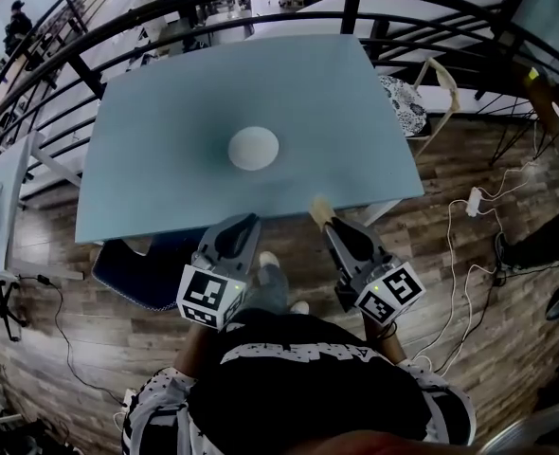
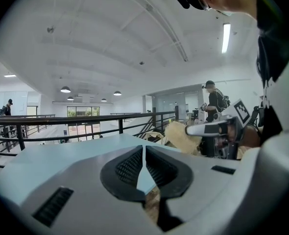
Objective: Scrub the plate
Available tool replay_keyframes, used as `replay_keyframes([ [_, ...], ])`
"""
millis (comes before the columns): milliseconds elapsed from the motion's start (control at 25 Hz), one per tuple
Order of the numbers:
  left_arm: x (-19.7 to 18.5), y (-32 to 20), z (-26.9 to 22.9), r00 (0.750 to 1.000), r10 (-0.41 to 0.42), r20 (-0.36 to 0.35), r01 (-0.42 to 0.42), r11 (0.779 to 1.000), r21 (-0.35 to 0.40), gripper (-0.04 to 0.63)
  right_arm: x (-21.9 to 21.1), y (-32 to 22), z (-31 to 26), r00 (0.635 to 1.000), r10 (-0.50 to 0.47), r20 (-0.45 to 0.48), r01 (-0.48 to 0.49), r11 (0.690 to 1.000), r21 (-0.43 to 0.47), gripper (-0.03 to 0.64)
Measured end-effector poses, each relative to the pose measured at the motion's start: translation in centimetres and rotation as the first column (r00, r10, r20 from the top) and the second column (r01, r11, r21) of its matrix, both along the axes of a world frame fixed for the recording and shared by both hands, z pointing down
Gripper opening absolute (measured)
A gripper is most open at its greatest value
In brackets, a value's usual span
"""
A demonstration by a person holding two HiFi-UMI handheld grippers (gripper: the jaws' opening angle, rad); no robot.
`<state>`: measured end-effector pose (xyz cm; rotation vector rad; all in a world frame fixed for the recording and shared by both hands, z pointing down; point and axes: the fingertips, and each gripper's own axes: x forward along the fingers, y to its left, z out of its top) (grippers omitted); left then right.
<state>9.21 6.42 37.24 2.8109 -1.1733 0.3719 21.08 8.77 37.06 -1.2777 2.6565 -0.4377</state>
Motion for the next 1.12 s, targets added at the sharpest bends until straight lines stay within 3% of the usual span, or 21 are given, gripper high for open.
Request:
replay_keyframes([
  [400, 2.0, -4.8, -0.3, 0.998, 0.046, -0.049, -0.045, 0.999, 0.025, 0.015, 1.4, -4.8, -0.9, 0.999, 0.025, -0.044, -0.024, 0.999, 0.024, 0.052],
  [1120, -0.2, -13.8, -1.1, 0.998, 0.013, -0.06, -0.012, 1.0, 0.028, 0.015, -2.5, -14.8, -2.4, 0.992, -0.092, -0.081, 0.095, 0.995, 0.034, 0.052],
])
